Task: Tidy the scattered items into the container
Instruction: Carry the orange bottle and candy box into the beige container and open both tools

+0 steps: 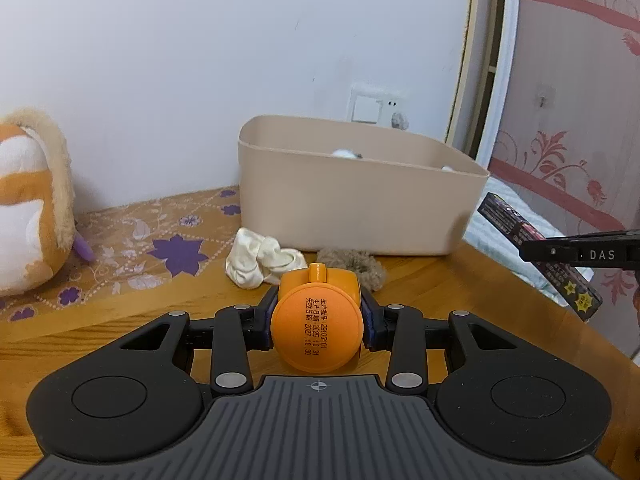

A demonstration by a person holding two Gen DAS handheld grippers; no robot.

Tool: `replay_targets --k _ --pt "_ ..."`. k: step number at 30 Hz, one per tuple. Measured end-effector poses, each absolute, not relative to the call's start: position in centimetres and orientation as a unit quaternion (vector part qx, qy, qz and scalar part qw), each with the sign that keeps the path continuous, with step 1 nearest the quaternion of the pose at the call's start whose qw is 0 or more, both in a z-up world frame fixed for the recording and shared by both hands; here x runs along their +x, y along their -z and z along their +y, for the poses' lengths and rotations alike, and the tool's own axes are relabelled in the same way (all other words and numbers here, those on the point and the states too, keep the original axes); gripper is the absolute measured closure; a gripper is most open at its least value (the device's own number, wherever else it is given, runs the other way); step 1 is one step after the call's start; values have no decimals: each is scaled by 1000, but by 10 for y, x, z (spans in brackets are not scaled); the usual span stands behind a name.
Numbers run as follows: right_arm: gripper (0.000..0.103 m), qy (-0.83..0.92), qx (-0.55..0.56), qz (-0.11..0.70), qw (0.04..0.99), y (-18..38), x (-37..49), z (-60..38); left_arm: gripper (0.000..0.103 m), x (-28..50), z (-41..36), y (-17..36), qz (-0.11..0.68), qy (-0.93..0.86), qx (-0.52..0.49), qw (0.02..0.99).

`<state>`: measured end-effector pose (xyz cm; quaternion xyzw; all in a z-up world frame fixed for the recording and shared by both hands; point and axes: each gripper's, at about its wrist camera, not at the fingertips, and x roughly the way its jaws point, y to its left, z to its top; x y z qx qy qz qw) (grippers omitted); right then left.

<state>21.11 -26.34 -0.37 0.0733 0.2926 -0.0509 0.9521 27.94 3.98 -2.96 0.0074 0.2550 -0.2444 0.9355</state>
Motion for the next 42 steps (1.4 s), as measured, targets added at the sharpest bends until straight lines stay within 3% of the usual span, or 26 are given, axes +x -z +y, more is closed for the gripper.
replay_targets --k 22,42 --pt "82 43 61 239 968 -50 223 -276 64 297 26 -45 175 238 -28 955" --pt "82 48 56 223 972 -73 322 -290 64 399 -51 -55 173 176 -48 968"
